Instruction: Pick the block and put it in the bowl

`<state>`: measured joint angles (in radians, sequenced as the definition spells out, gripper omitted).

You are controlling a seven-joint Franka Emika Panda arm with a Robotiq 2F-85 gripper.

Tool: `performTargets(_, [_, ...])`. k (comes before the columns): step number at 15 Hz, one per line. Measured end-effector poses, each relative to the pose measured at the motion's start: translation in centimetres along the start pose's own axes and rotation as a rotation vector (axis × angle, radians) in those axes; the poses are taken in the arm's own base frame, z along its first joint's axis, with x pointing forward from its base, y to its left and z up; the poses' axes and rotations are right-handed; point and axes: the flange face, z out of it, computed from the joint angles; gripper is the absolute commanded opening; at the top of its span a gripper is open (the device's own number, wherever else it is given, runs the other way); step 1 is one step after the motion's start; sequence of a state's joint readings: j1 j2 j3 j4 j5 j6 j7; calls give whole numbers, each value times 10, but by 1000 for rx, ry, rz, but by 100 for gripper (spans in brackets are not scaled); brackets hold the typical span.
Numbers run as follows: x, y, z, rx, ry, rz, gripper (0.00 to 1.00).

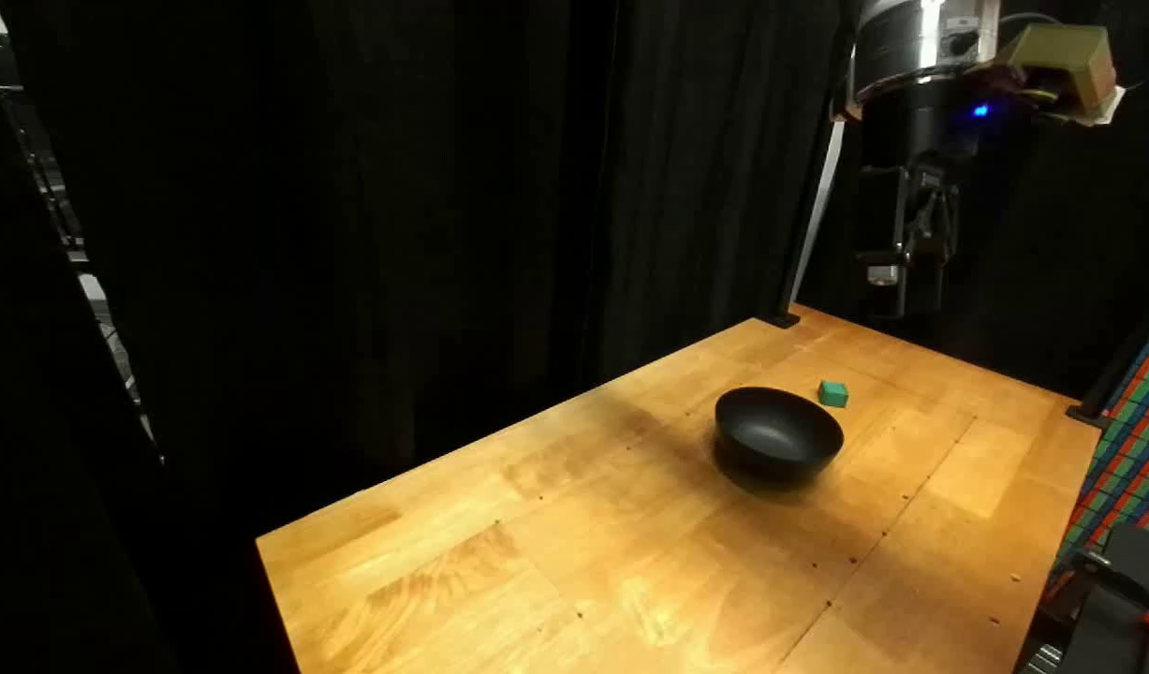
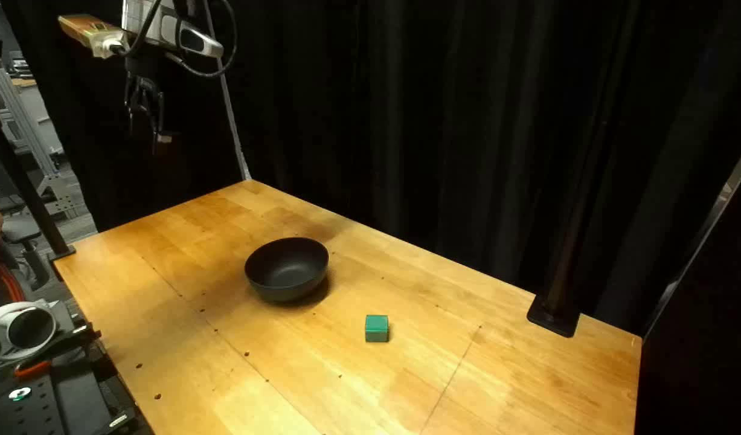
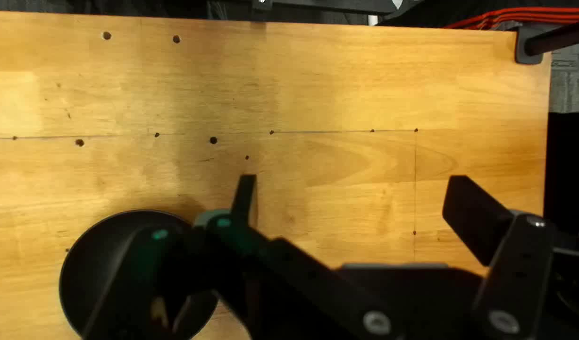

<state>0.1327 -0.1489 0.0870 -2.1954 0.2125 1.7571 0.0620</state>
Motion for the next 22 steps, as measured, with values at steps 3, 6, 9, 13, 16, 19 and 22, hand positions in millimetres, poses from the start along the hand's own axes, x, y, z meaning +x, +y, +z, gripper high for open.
performTargets(3, [0, -1, -5, 1, 10, -2, 100])
performTargets(6, [0, -1, -5, 1, 12, -2, 100])
performTargets(9, [0, -1, -4, 1, 10, -2, 100])
performTargets(13, [21, 25, -24, 57, 88, 60, 100])
performTargets(16, [47, 83, -72, 170, 182, 172, 100])
performTargets(19, [68, 146, -113, 277, 275, 291, 100])
performTargets(22, [94, 215, -132, 350, 354, 431, 100])
